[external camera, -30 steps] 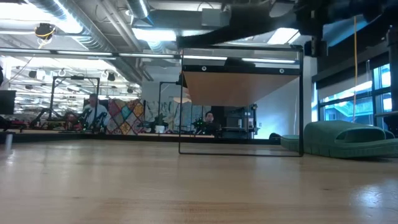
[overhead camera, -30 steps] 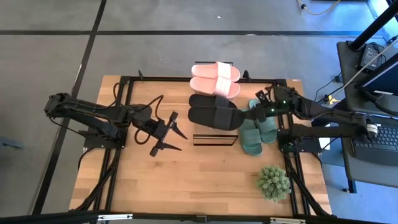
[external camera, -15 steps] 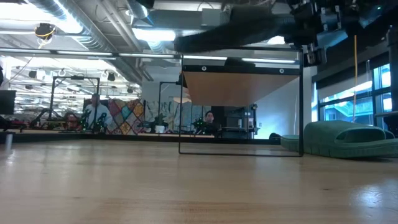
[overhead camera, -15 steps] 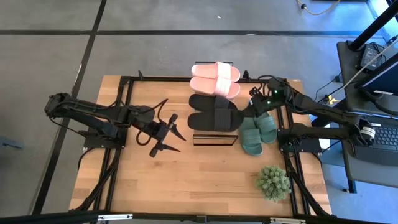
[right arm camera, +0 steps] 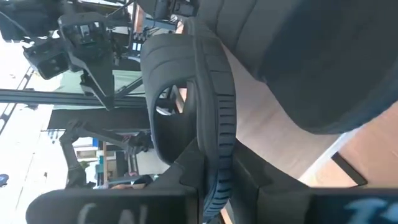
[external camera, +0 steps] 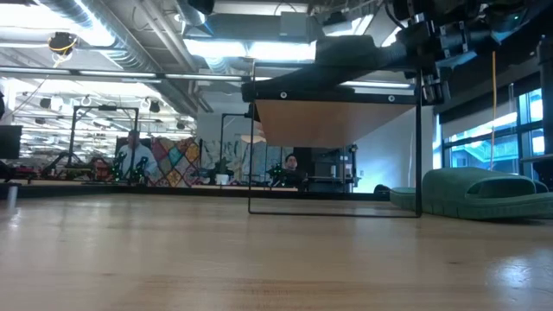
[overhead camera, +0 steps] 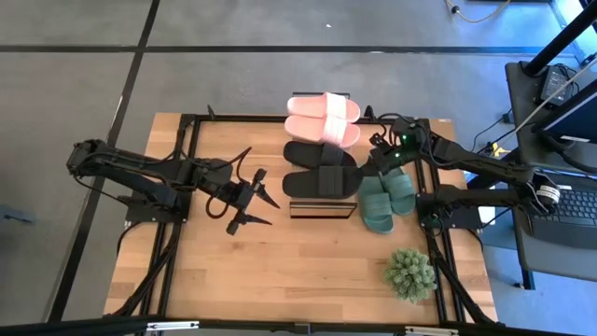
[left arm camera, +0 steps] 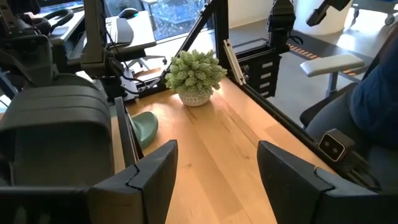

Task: Pick and place slides into the shelf
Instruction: Put the black slide on the shelf

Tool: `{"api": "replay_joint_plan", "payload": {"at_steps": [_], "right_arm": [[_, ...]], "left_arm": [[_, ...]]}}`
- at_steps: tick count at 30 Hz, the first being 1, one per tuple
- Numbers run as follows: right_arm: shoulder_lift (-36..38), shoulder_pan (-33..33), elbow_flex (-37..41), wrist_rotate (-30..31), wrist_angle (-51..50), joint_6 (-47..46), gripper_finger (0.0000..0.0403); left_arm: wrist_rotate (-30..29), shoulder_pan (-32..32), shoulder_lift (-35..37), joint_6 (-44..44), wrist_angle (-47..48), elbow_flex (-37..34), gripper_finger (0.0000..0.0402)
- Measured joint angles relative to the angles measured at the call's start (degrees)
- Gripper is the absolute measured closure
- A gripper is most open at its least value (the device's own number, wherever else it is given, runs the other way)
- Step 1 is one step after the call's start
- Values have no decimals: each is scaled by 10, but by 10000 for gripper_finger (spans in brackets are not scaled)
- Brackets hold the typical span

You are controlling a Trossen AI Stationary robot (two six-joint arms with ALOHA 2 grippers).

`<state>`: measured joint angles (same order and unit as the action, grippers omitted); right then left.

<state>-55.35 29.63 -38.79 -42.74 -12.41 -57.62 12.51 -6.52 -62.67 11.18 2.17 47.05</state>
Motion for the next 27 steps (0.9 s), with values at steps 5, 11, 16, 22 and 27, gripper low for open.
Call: {"api": "replay_joint_plan", "payload": {"at_steps": [5,11,16,22,27], "right_arm": [[0,-5,0,3,-25,4,356],[0,-14,0,4,-16,-4,356],[-1,-27,0,24,-27,-4,356],[-4,-40,0,36,-36,6,356],[-4,-41,0,52,-61,33,341]], "left_arm": [[0,0,0,0,0,0,189],[-1,0,0,0,0,0,189],[-16,0,0,0,0,0,189],[-51,0,0,0,0,0,189],[-57,0,0,0,0,0,189]]}}
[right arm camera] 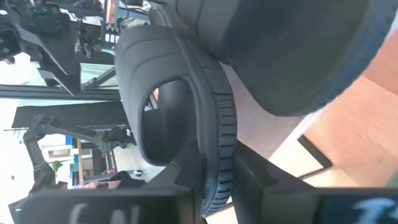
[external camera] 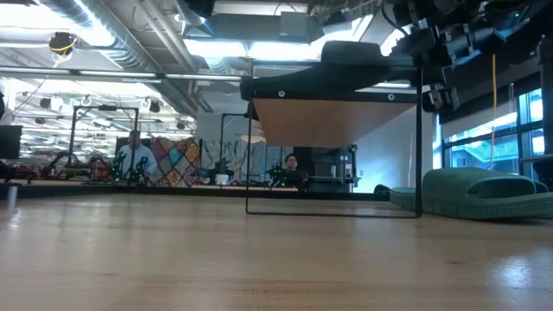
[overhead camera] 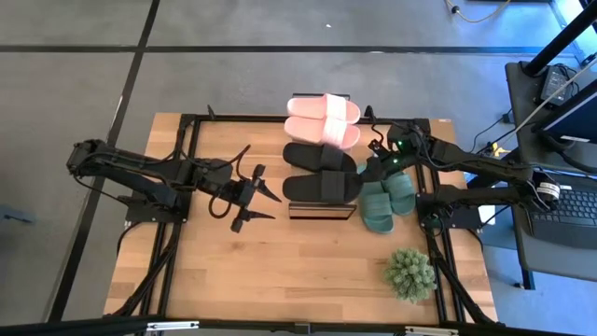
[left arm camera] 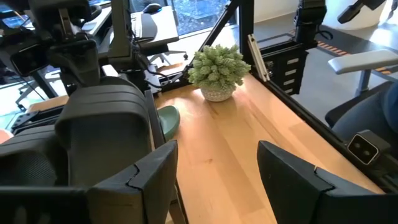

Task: Pick and place slides into the shelf
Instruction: Put the black slide on the shelf

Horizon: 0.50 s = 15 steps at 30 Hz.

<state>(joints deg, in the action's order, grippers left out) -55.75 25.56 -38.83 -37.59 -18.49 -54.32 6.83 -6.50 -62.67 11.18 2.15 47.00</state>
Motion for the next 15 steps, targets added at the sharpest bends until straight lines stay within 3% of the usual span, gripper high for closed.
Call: {"api": "replay_joint_plan", "payload": {"at_steps": [6,15], "right_arm": [[0,0,0,0,-4,1,291],[0,0,0,-10,-3,6,278]], "left_arm": [[0,0,0,-1,0,0,189],[0,0,0,-2,0,0,189]]}}
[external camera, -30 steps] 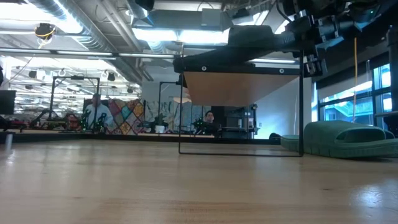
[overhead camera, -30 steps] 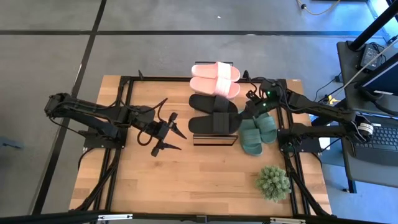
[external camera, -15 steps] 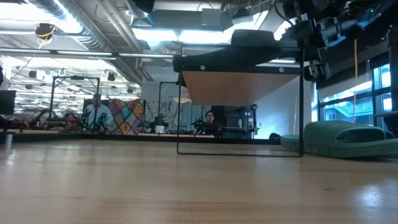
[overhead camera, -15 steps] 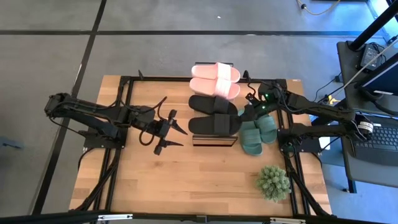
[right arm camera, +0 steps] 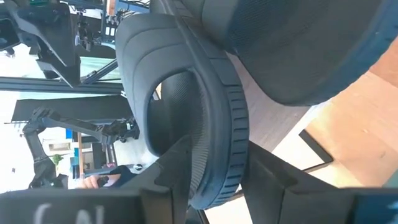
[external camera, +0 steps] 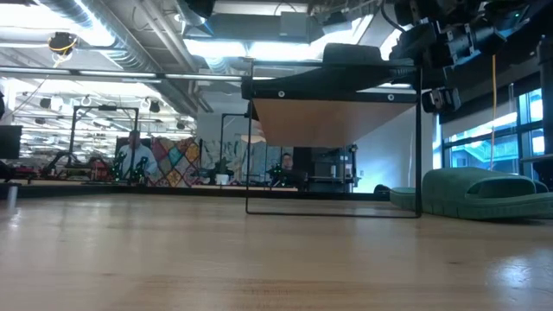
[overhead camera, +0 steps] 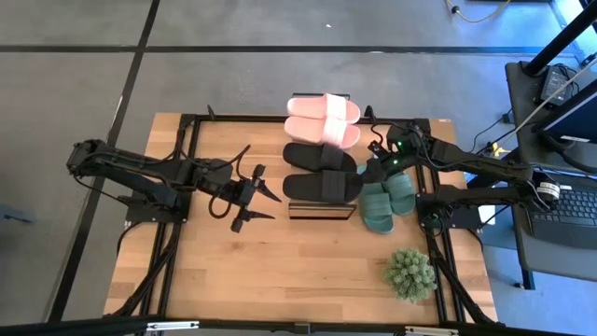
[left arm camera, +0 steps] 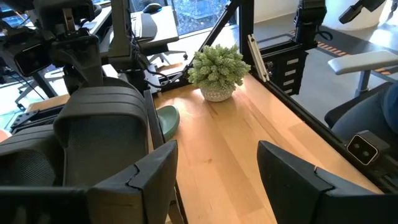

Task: Pick and place slides into the shelf
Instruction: Put the black slide on the shelf

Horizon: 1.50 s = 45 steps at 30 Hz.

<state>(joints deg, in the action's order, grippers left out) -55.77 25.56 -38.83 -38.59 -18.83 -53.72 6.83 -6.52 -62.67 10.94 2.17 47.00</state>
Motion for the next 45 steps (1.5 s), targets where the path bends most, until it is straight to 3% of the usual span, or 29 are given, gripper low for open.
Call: {"api": "replay_joint_plan", "payload": {"at_steps": [19,22,32,39,45], "right_arm": [[0,0,0,1,2,64,272],[1,0,0,0,3,63,249],[7,0,1,-14,-3,43,121],[45,5,1,15,-28,50,104],[96,6,1,86,-66,88,104]], "left_arm": [[0,0,0,-3,0,0,189],[0,0,0,-4,0,0,189],[0,0,0,-5,0,0,189],[0,0,0,-33,1,0,189],[0,0,0,-33,6,0,189]]}}
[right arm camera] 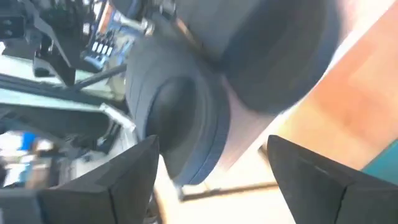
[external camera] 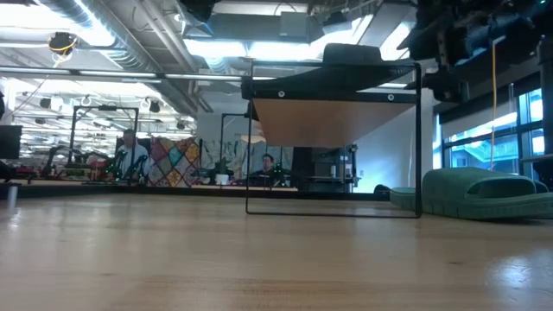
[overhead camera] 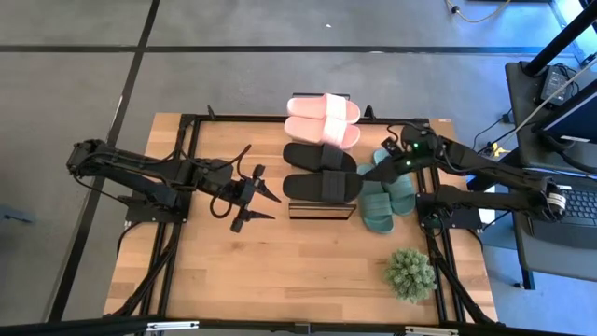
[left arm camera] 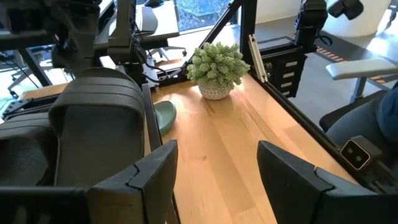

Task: Pick and place slides into the shelf
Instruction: Put the black slide on the shelf

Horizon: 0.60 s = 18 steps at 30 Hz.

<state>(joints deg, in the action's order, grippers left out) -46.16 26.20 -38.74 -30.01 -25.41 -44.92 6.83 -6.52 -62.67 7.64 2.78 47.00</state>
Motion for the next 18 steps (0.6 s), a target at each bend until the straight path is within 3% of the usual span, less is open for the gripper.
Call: {"api": "replay_joint_plan", "payload": {"at_steps": [5,10,18], "right_arm": [[42,0,-6,87,8,112,104],[46,-18,-9,104,23,193,104],[-11,-74,-9,119,121,288,104]], "left_arm": [[0,0,0,0,3,0,189],[0,0,0,0,4,0,189],[-4,0,0,0,3,0,189]]}}
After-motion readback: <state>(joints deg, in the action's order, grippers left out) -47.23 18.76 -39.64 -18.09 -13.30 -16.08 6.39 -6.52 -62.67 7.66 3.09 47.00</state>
